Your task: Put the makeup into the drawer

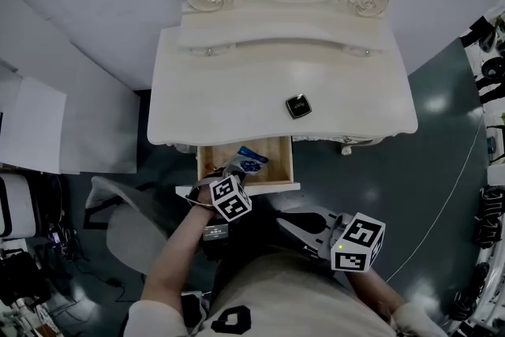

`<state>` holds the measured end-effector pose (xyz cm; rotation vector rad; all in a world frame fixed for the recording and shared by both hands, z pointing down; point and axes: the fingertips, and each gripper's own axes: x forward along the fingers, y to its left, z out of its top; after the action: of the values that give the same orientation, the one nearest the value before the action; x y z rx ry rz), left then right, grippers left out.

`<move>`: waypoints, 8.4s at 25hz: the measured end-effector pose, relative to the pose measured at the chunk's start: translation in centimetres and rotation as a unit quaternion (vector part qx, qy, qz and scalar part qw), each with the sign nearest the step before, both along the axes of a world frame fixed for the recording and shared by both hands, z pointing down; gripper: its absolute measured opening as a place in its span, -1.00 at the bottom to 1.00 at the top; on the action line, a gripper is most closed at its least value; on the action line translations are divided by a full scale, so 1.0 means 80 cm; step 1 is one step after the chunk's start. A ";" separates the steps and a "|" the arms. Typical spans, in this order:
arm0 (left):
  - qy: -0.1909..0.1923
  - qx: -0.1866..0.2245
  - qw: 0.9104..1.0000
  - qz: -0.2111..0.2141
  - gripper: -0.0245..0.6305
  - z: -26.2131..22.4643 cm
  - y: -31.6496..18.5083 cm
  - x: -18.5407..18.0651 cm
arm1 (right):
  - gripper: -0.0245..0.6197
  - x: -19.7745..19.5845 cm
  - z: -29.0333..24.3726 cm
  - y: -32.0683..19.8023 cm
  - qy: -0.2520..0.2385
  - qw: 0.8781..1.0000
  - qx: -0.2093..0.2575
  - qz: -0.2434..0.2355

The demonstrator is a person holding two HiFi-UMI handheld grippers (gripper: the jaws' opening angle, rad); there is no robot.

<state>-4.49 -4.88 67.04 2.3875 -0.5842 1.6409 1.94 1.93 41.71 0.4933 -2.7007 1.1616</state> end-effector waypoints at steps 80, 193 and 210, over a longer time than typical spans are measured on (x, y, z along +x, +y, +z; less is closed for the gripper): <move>0.222 0.209 0.909 -0.286 -0.76 -0.247 0.010 -0.010 | -0.84 0.046 -0.049 0.069 -0.037 0.995 0.083 -0.027; 0.286 0.084 0.935 -0.192 -0.76 -0.254 -0.089 0.049 | 0.10 0.108 0.218 -0.349 0.323 0.930 0.039 0.170; 0.276 0.088 0.935 -0.207 -0.76 -0.251 -0.081 0.027 | 0.10 0.104 0.275 -0.362 0.392 0.906 0.020 0.157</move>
<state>-2.37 -11.35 46.93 2.4564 -1.0519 0.7281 10.27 -27.06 63.73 1.1465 -1.9811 0.7252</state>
